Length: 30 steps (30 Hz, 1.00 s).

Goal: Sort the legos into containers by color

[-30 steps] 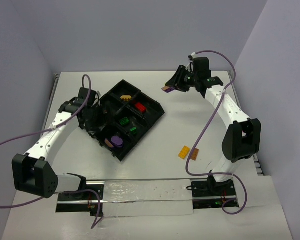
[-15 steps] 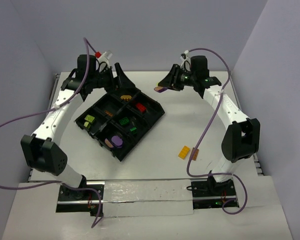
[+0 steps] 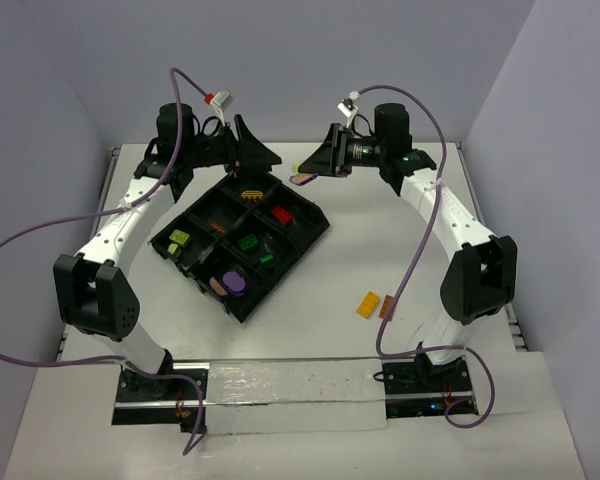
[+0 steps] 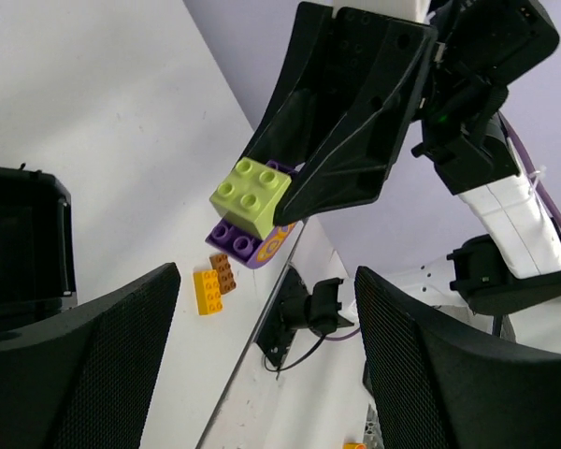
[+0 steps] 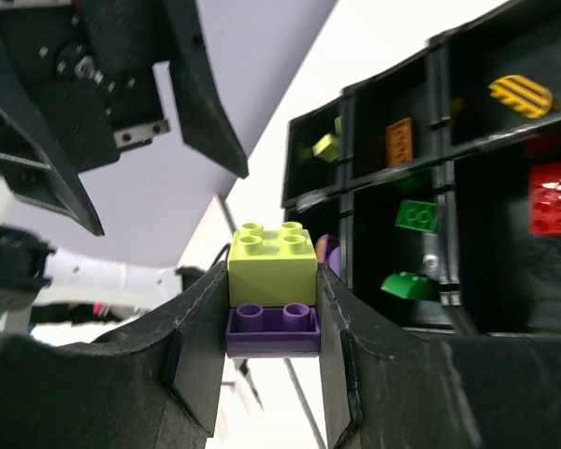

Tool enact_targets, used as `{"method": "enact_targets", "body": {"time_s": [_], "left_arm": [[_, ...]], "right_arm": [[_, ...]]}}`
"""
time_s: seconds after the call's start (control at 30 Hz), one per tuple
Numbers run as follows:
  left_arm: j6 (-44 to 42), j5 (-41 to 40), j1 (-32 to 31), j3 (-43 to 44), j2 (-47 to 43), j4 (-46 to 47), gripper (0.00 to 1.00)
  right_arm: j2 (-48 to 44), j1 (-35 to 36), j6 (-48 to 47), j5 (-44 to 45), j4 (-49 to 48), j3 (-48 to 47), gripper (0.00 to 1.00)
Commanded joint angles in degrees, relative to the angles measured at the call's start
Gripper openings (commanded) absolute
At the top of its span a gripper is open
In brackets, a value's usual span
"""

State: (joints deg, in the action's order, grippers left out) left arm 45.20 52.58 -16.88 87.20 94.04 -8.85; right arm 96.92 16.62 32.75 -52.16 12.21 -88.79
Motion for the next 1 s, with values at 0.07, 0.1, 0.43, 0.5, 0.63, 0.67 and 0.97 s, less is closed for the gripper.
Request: {"method": "enact_targets", "body": {"time_s": [0.07,0.1,0.43,0.5,0.63,0.67,0.97], "left_arm": [[5.4,5.0,0.1,-1.9,0.0,11.7,0.79],[6.6,5.4,0.0,-2.7,0.1,14.0,0.77],[8.1,5.3,0.0,-2.7,1.8,17.2,0.91],[7.9,5.2,0.0,-2.1,2.0,17.1,0.91],[8.4,6.6,0.0,-0.8,3.4,18.2,0.9],[8.5,6.9,0.0,-0.6,3.6,18.5,0.9],[9.5,8.1,0.2,-1.5,4.8,21.1,0.84]], "right_arm": [[1.1,1.1,1.1,-5.4,-4.1,-2.5,0.0],[1.2,1.1,2.1,-5.3,-5.1,-2.2,0.0],[0.4,1.3,26.1,-1.9,-33.8,7.7,0.0],[0.3,1.2,27.7,-0.9,-35.8,8.3,0.0],[1.1,1.8,29.7,0.0,-38.1,7.5,0.0],[1.4,1.8,30.9,0.0,-39.0,7.4,0.0],[3.0,2.5,35.0,-0.3,-43.9,6.8,0.0]]}}
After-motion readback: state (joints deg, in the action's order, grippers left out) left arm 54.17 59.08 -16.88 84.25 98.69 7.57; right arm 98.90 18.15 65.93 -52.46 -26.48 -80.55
